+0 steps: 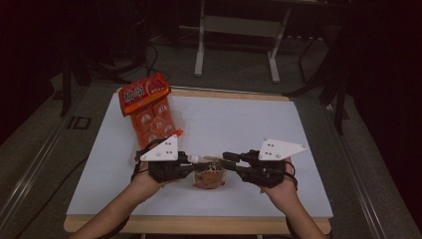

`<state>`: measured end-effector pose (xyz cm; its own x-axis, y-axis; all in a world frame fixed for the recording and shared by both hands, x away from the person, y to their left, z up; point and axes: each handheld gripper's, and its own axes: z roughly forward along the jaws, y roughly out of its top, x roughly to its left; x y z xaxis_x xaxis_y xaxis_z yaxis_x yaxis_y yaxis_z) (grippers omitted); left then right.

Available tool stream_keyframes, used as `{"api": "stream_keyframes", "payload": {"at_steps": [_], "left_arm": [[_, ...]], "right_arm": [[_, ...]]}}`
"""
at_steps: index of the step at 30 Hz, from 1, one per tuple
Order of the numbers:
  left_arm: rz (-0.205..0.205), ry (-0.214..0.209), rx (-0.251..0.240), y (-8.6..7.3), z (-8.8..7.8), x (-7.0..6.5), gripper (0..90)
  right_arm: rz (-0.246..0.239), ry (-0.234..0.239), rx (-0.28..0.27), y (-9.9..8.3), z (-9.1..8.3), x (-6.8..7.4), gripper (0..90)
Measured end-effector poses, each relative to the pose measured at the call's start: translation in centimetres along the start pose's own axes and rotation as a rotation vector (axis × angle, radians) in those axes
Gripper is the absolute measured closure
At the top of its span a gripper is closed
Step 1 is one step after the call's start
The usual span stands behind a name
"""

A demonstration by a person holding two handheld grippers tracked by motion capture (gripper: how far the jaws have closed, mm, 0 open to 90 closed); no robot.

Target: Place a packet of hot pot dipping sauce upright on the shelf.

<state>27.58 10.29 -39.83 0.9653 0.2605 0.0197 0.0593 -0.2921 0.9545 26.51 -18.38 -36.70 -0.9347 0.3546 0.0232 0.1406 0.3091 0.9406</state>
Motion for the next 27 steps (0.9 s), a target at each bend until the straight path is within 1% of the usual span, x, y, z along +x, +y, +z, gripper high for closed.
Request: {"api": "stream_keyframes", "payload": {"at_steps": [1,2,3,4,5,6,7,8,9,10,12,13,14,16,18,19,20,21,22,23,27], "left_arm": [[0.003,-0.001,0.000,0.2,-0.2,0.2,88.4],[0.017,0.011,0.001,0.5,-0.4,0.4,88.4],[0.023,0.021,0.004,0.7,-0.7,0.7,88.4],[0.032,0.024,0.002,0.9,-1.0,1.0,88.5],[0.041,0.043,-0.004,1.2,-1.3,1.3,88.4],[0.037,0.048,-0.007,1.4,-1.6,1.7,88.4],[0.043,0.056,-0.014,1.6,-2.0,2.1,88.4],[0.045,0.068,-0.019,1.8,-2.3,2.5,88.4],[0.047,0.071,-0.020,2.1,-2.7,3.0,88.4],[0.056,0.084,-0.025,2.3,-3.1,3.4,88.4],[0.065,0.094,-0.043,2.5,-3.8,4.2,88.4],[0.068,0.109,-0.051,2.6,-4.1,4.5,88.4],[0.065,0.113,-0.058,2.6,-4.4,4.9,88.4],[0.085,0.127,-0.071,2.5,-4.9,5.5,88.4],[0.103,0.135,-0.078,2.3,-5.3,6.1,88.4],[0.109,0.139,-0.078,2.2,-5.5,6.3,88.4],[0.111,0.146,-0.075,2.0,-5.7,6.6,88.4],[0.105,0.149,-0.073,1.8,-5.9,6.8,88.4],[0.101,0.162,-0.074,1.6,-6.1,7.1,88.4],[0.095,0.169,-0.079,1.3,-6.3,7.3,88.4],[0.077,0.199,-0.085,0.5,-7.1,8.3,88.4]], "right_arm": [[0.003,-0.016,-0.012,0.0,-0.2,-0.1,65.0],[0.006,-0.029,-0.025,0.0,-0.5,-0.2,56.4],[0.009,-0.038,-0.037,0.0,-0.7,-0.3,50.3],[0.012,-0.053,-0.049,-0.1,-0.9,-0.4,46.5],[0.016,-0.067,-0.058,-0.1,-1.2,-0.6,41.5],[0.026,-0.069,-0.069,-0.2,-1.4,-0.8,35.6],[0.043,-0.067,-0.077,-0.3,-1.6,-1.0,32.0],[0.058,-0.078,-0.084,-0.4,-1.8,-1.2,28.4],[0.061,-0.075,-0.091,-0.5,-2.0,-1.4,22.5],[0.068,-0.067,-0.099,-0.7,-2.2,-1.6,18.9],[0.084,-0.053,-0.117,-1.1,-2.5,-1.9,14.3],[0.087,-0.053,-0.121,-1.2,-2.6,-1.9,13.5],[0.087,-0.059,-0.122,-1.4,-2.8,-2.0,13.7],[0.080,-0.053,-0.110,-1.7,-2.9,-2.1,12.0],[0.080,-0.061,-0.104,-2.0,-3.0,-2.2,12.7],[0.073,-0.057,-0.102,-2.1,-3.0,-2.3,12.7],[0.065,-0.065,-0.096,-2.2,-3.0,-2.3,12.7],[0.056,-0.075,-0.088,-2.3,-3.0,-2.2,13.0],[0.046,-0.078,-0.079,-2.4,-2.9,-2.2,13.5],[0.046,-0.071,-0.077,-2.6,-2.9,-2.2,13.5],[0.072,-0.054,-0.069,-3.4,-2.7,-2.4,13.6]]}}
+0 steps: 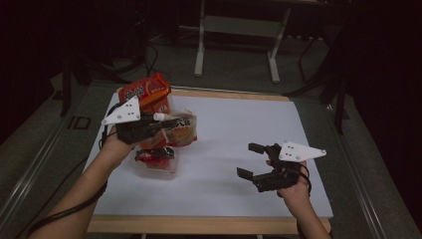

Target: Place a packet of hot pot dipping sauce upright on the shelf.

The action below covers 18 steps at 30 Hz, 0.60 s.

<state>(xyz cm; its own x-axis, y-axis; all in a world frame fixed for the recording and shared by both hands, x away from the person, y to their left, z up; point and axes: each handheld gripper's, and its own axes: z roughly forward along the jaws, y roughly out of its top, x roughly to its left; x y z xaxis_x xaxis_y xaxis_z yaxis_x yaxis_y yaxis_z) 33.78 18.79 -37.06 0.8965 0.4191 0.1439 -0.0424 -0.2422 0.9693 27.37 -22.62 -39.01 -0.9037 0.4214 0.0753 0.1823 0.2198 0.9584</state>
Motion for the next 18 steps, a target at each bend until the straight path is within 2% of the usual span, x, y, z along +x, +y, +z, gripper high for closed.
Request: {"api": "stream_keyframes", "payload": {"at_steps": [3,10,18], "left_arm": [[-0.017,0.015,0.007,-0.5,-0.5,0.7,88.4],[-0.029,0.035,0.063,-1.9,-1.6,1.6,88.5],[-0.039,0.005,0.111,-3.3,-2.4,1.5,88.6]], "right_arm": [[0.023,0.002,0.005,-0.5,0.0,-0.2,13.7],[0.032,0.002,0.019,-1.1,-0.1,-0.5,13.9],[0.050,-0.004,0.015,-1.6,-0.1,-1.0,14.2]]}}
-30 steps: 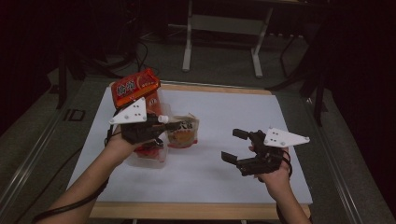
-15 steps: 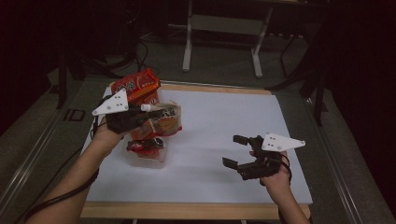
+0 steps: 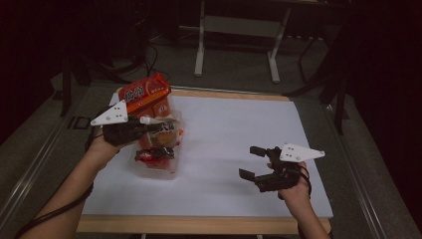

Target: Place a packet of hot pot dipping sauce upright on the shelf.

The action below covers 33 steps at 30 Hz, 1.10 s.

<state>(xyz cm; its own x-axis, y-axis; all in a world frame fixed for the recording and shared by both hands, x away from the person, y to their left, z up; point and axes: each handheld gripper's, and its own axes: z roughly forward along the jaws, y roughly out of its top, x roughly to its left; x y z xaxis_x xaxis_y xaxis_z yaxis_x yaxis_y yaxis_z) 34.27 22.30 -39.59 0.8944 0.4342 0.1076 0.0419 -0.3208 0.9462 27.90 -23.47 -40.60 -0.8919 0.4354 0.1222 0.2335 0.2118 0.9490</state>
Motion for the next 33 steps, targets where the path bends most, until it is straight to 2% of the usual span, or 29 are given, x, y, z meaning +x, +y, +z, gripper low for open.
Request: {"api": "stream_keyframes", "payload": {"at_steps": [12,18,24,31,33], "left_arm": [[0.009,-0.069,0.093,-0.9,0.4,-0.4,88.5],[0.016,-0.073,0.089,-1.1,0.6,-0.6,88.5],[0.035,-0.075,0.077,-0.5,0.2,-0.8,88.5],[0.062,-0.113,0.128,-0.6,0.5,-0.8,88.5],[0.067,-0.099,0.130,-0.6,0.6,-0.8,88.5]], "right_arm": [[0.032,-0.002,-0.009,-0.4,-0.2,-0.5,14.3],[0.040,0.004,-0.009,-0.5,-0.1,-0.6,14.5],[0.041,0.004,-0.010,-0.5,-0.1,-0.6,14.5],[0.046,0.011,-0.004,-0.6,0.1,-0.6,14.5],[0.048,0.014,-0.004,-0.6,0.1,-0.7,14.5]]}}
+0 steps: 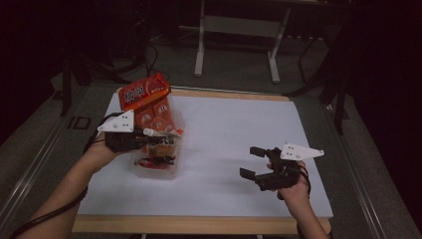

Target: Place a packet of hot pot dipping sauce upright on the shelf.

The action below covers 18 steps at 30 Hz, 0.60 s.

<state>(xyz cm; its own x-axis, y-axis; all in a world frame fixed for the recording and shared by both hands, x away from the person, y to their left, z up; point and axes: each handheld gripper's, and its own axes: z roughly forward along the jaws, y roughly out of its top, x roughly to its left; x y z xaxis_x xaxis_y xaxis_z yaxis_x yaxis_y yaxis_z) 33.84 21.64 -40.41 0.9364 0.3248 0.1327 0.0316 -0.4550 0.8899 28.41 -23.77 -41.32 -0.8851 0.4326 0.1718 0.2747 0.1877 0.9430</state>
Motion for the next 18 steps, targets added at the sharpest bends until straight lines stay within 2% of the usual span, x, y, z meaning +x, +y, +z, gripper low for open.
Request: {"api": "stream_keyframes", "payload": {"at_steps": [6,8,10,16,18], "left_arm": [[0.019,0.011,0.019,0.4,0.5,0.3,88.4],[0.024,0.004,0.037,0.6,0.7,0.4,88.4],[0.042,0.015,0.057,0.6,1.0,0.5,88.4],[0.034,-0.002,0.045,0.3,1.4,0.7,88.4],[0.020,0.008,0.017,-0.2,1.4,0.8,88.4]], "right_arm": [[0.005,0.002,0.002,-0.1,0.1,0.0,14.5],[0.003,0.002,0.003,-0.1,0.1,-0.1,14.6],[0.006,0.003,0.002,-0.2,0.1,-0.1,14.6],[0.013,0.006,0.006,-0.3,0.1,-0.2,14.7],[0.013,0.009,0.006,-0.4,0.2,-0.2,14.8]]}}
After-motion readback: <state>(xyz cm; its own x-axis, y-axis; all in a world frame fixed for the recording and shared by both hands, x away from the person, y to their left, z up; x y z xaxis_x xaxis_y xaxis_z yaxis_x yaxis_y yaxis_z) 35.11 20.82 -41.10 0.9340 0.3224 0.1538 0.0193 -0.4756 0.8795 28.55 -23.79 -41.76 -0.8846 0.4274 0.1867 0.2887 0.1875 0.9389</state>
